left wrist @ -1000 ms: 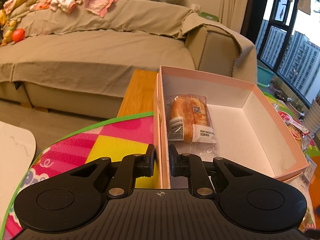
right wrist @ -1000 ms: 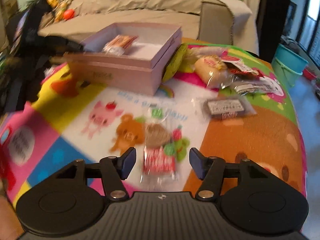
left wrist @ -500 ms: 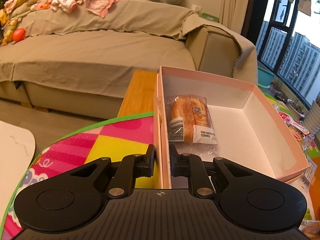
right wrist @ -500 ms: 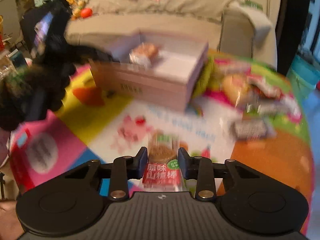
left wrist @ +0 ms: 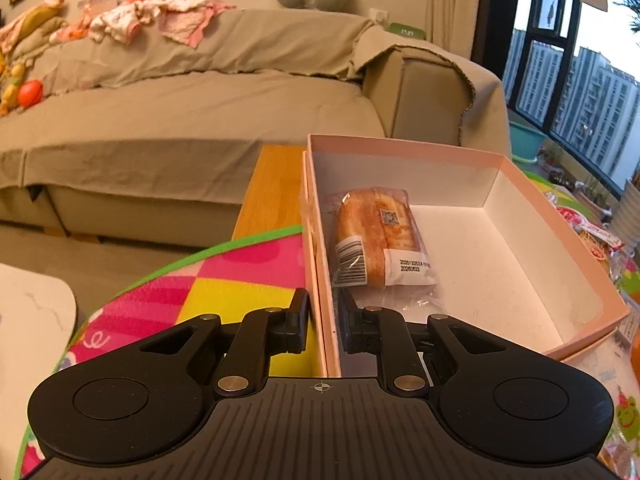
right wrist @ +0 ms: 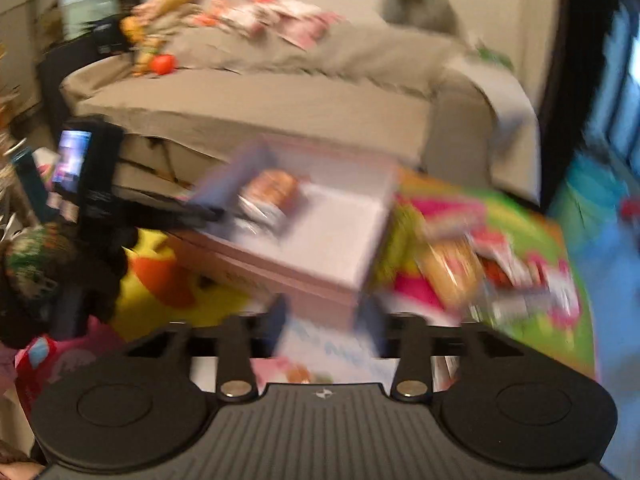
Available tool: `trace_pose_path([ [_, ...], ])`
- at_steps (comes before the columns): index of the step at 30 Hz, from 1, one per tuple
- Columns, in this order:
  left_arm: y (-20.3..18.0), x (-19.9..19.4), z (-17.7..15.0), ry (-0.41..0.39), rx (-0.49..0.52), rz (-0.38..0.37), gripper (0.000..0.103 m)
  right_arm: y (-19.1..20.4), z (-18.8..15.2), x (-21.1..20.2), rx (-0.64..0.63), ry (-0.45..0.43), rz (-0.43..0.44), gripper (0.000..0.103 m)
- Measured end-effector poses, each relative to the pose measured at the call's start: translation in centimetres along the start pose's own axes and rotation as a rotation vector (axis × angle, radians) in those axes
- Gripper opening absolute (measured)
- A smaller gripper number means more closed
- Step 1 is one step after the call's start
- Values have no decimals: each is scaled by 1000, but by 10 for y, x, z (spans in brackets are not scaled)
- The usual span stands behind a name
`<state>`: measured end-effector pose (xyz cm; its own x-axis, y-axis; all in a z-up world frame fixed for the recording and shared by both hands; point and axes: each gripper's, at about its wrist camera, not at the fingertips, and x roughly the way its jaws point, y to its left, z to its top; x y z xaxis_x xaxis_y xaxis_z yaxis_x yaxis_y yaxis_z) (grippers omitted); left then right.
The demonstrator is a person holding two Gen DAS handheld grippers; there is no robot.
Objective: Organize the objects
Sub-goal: 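Grasp the red-labelled hawthorn bar packet with the right gripper, then place the hawthorn bar beside the bread roll in the box, open right gripper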
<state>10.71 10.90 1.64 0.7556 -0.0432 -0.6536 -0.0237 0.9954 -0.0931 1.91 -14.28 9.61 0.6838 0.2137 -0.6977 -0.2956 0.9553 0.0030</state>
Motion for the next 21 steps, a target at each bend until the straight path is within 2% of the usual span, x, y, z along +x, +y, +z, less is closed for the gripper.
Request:
trace_pose_path([
  [2,1,1,1,9,-9,-3,18,-15,-17,2,75,52,-8,56],
  [5,1,1,2,13,-10,2,18,-26,-44,10,177,151,45,59],
  [9,3,2,2,15,-28,1,18,-4,-67,24,132,209,65,62],
  [11,3,2,2,16,-33,1,18,11,-73,27,56,185,21,62],
  [12,3,2,2,17,-38,1,18,19,-73,29,13,186,-2,56],
  [13,4,2,2,16,-43,1,18,23,-72,28,-7,179,-3,39],
  [14,4,2,1,14,-47,1,18,26,-69,27,-14,187,25,34],
  [16,4,2,1,12,-53,0,18,32,-63,23,-35,188,44,34],
  [18,4,2,1,11,-55,-1,18,35,-54,12,-60,153,49,34],
  [21,4,2,1,12,-55,-1,18,32,-24,-10,-45,52,64,34],
])
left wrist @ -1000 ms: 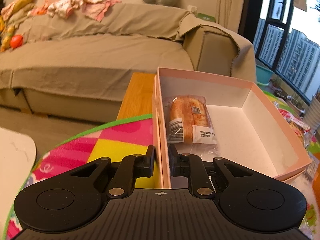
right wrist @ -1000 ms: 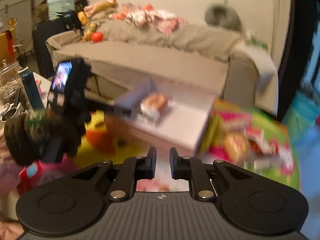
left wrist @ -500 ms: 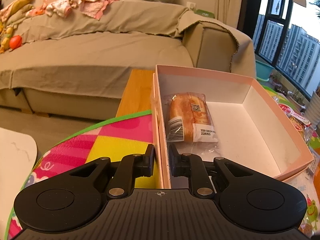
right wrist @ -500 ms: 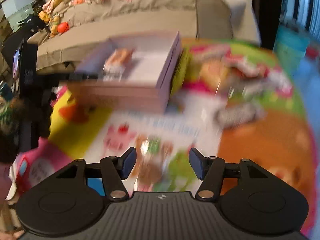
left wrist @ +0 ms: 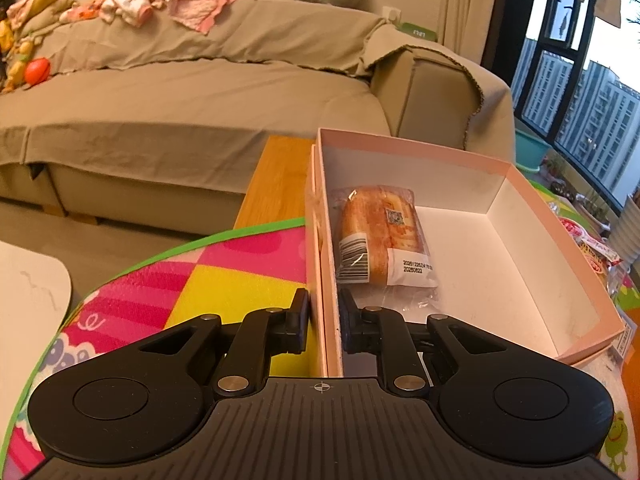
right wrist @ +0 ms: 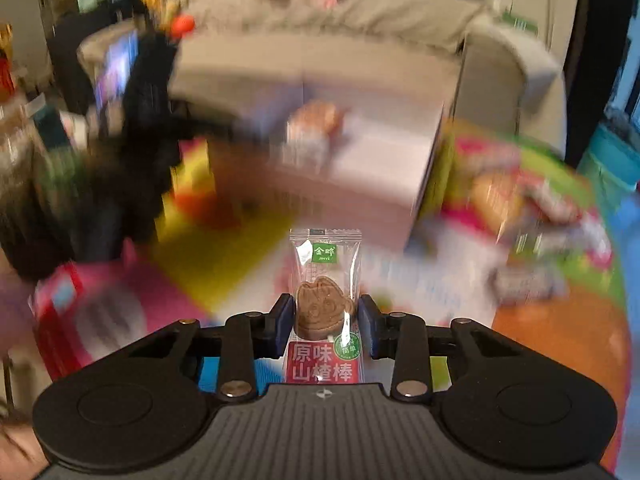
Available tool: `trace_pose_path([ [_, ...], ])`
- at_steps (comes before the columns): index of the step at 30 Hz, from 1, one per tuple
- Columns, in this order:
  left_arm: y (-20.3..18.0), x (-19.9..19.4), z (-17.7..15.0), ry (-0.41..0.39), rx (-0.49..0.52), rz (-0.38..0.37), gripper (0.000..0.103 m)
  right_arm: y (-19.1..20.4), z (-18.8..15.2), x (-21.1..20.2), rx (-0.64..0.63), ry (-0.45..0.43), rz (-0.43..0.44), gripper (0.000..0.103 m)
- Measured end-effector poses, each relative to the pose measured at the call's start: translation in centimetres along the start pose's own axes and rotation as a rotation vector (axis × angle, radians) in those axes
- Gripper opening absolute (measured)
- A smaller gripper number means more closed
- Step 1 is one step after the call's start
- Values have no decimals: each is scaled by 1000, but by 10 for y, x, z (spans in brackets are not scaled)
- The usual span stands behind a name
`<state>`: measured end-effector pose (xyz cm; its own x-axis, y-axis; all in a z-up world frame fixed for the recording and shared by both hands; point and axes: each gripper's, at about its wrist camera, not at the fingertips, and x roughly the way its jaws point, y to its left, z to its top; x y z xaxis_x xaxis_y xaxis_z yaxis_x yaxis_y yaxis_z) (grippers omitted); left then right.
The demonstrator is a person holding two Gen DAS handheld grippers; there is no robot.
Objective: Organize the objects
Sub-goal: 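Place the hawthorn bar beside the bread roll in the box, open right gripper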
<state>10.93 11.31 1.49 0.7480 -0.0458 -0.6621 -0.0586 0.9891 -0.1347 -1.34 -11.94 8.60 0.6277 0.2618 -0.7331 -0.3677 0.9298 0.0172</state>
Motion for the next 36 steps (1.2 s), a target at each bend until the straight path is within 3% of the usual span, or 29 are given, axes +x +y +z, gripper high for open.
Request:
trace_pose_path([
  [5,0,0,0,0,1,0,18,-19,72,-40,119,-247,-18,34],
  [8,0,0,0,-1,2,-2,18,-30,106,-42,200,-327,3,34],
  [15,1,0,-1,0,-6,-7,18,-31,128,21,288,-234,62,34],
  [19,1,0,-1,-1,-11,-9,19,-42,125,55,345,-154,156,44],
  [21,2,0,-1,1,-11,-12,19,-50,123,56,337,-165,131,45],
  [23,2,0,-1,3,-14,-14,19,-64,120,52,331,-198,72,53],
  [28,3,0,-1,8,-20,-21,19,-118,114,70,418,-175,-55,53],
  [30,2,0,-1,11,-17,-19,19,-137,113,89,460,-143,-96,52],
  [34,3,0,-1,17,-8,-19,19,-176,118,143,559,-52,-116,31],
  [36,3,0,-1,21,-11,-21,19,-188,121,168,590,-22,-109,27],
])
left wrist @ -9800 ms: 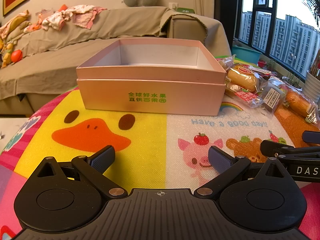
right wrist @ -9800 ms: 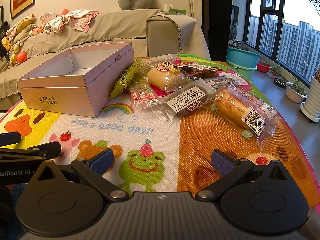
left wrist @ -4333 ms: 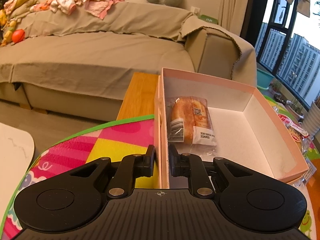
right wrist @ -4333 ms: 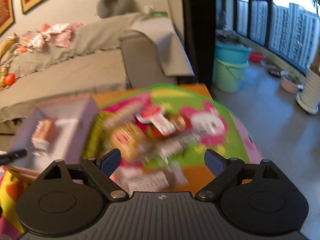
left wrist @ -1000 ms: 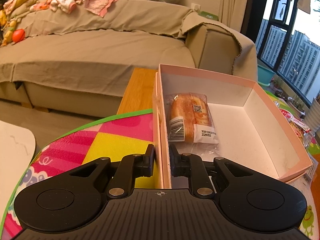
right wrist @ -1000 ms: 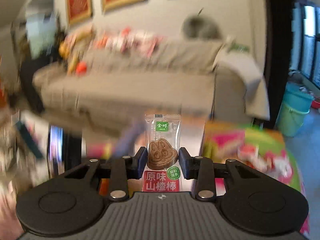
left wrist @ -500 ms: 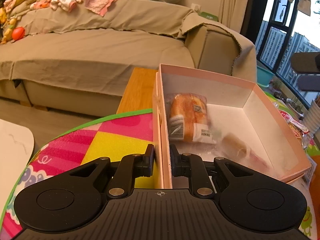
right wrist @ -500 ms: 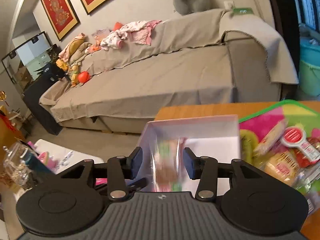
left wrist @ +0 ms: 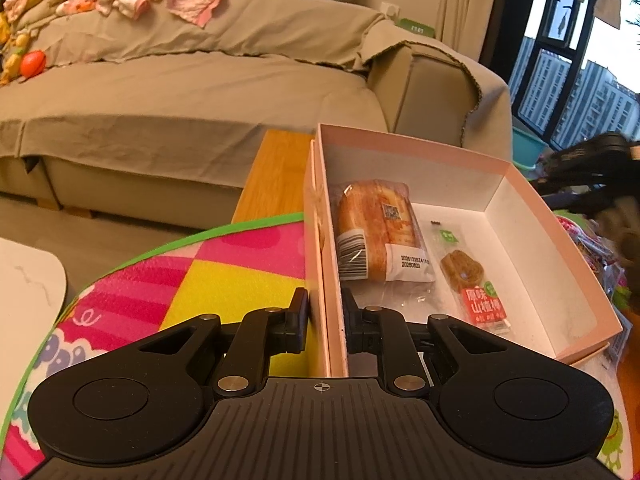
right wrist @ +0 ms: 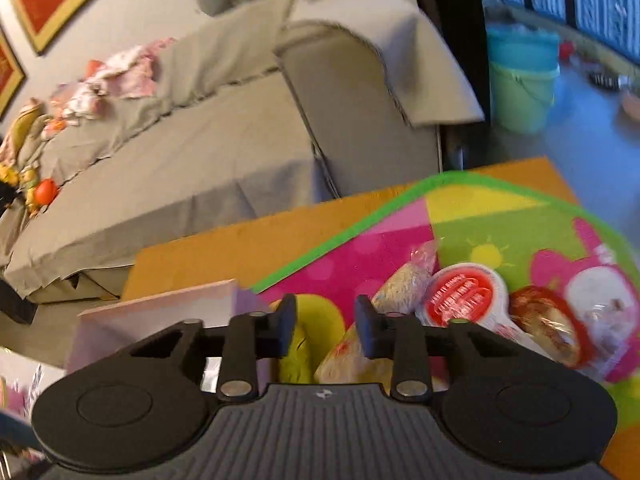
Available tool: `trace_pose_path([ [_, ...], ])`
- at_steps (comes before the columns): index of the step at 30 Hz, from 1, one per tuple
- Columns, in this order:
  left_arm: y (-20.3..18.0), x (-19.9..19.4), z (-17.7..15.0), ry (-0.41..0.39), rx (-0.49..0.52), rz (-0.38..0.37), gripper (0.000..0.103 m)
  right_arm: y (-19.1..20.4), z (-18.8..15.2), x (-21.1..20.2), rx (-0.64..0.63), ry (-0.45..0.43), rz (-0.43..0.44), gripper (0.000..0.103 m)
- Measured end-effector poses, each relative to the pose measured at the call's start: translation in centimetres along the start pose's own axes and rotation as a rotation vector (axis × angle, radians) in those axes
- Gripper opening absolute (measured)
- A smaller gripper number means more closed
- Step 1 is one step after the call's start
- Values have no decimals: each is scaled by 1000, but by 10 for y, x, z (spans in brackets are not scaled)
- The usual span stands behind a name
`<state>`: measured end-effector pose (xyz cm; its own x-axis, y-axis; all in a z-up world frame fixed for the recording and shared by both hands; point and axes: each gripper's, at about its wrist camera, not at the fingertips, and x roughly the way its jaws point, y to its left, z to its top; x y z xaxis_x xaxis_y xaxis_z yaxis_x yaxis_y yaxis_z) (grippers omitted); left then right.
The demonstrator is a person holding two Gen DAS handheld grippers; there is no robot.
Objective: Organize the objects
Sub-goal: 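Place the hawthorn bar beside the bread roll in the box, open right gripper, then grasp the yellow cheese stick with the right gripper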
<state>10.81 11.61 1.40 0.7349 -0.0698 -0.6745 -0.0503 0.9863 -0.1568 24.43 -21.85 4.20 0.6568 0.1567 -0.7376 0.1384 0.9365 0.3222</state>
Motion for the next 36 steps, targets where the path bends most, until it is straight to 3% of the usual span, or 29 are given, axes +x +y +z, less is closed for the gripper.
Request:
trace_pose_path([
  [4,0,0,0,2,-6,0,19,3,8,34,-19,54,16,25],
  [8,1,0,0,1,-15,-1,19,5,-1,30,-82,98,68,21],
  [14,3,1,-2,-3,-57,1,19,-1,-32,-11,-172,158,127,19],
  [19,0,-2,-4,-3,-31,8,19,-5,-75,-50,-251,216,144,19],
  [22,1,-3,-4,-3,-35,6,19,-13,-104,-76,-280,217,108,19],
  [26,1,-2,-4,-5,-35,6,19,-25,-129,-119,-294,134,8,19],
  [31,1,-3,-4,-5,-39,8,19,-39,-152,-150,-206,119,15,34],
  [32,1,-3,-4,-5,-38,9,19,-40,-158,-151,-195,126,23,36],
  [34,1,-3,-4,-5,-39,10,19,-37,-168,-150,-170,148,49,52],
  [36,1,-3,-4,-5,-39,12,19,-31,-175,-145,-155,157,71,55],
])
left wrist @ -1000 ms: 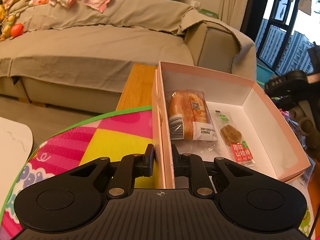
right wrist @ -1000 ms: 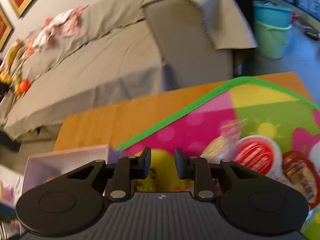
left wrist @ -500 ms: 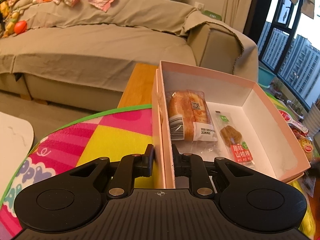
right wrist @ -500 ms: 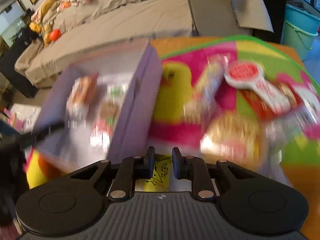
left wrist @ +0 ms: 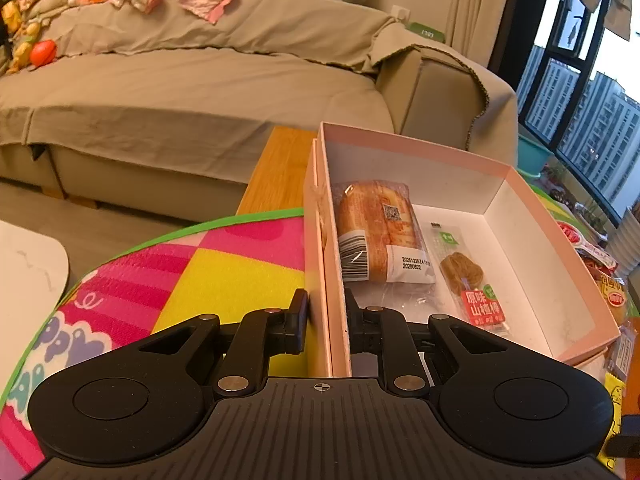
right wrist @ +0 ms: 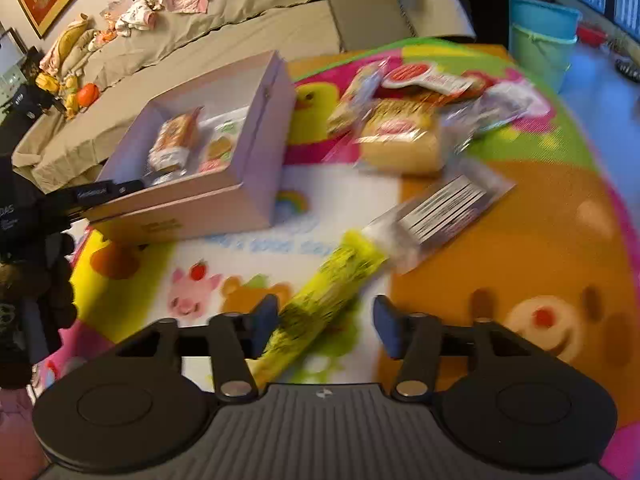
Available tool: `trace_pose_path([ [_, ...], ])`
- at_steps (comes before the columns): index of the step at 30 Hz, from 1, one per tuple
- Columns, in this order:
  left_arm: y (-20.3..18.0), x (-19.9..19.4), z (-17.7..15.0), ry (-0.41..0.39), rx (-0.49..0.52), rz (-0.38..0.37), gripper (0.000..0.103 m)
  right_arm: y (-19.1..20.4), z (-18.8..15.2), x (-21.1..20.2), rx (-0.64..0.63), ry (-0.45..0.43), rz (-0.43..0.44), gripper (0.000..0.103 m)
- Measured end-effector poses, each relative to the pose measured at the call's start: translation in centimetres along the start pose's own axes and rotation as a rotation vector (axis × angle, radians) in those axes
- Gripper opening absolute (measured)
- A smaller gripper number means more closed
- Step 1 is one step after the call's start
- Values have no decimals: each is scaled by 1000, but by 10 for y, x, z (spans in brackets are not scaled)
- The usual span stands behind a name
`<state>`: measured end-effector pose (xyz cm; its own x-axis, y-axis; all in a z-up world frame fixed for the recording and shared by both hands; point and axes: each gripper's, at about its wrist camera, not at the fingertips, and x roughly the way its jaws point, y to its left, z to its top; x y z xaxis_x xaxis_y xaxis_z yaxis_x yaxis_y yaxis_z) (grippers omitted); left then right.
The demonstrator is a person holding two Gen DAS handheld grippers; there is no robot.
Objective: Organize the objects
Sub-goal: 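Grasp the yellow cheese stick with the right gripper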
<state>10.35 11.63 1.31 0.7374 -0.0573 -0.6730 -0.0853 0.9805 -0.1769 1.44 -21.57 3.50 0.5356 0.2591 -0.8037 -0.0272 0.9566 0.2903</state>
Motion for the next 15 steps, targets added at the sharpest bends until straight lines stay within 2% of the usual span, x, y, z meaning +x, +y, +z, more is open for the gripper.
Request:
trace_pose_path([
  [2,-1,-1,-1,0,7,4,19,11,-4,8,-15,-21,-26,59],
  [4,-1,-2,-2,1,10,5,19,25,-5,12,-61,-46,-47,59],
  [7,0,-4,-3,3,4,-3,19,41,-7,19,-106,-48,-24,59],
  [9,2,-5,-4,4,0,-8,19,55,-12,20,-183,-51,-49,57],
  [12,2,-5,-4,2,-3,-9,19,68,-23,17,-282,-55,-86,40],
  [13,2,-5,-4,2,-3,-8,19,70,-25,16,-299,-54,-93,30],
  [14,2,-5,-4,2,-4,-8,19,70,-27,13,-309,-50,-96,24],
  [15,2,-5,-4,2,-3,-8,19,69,-28,11,-308,-41,-89,23],
])
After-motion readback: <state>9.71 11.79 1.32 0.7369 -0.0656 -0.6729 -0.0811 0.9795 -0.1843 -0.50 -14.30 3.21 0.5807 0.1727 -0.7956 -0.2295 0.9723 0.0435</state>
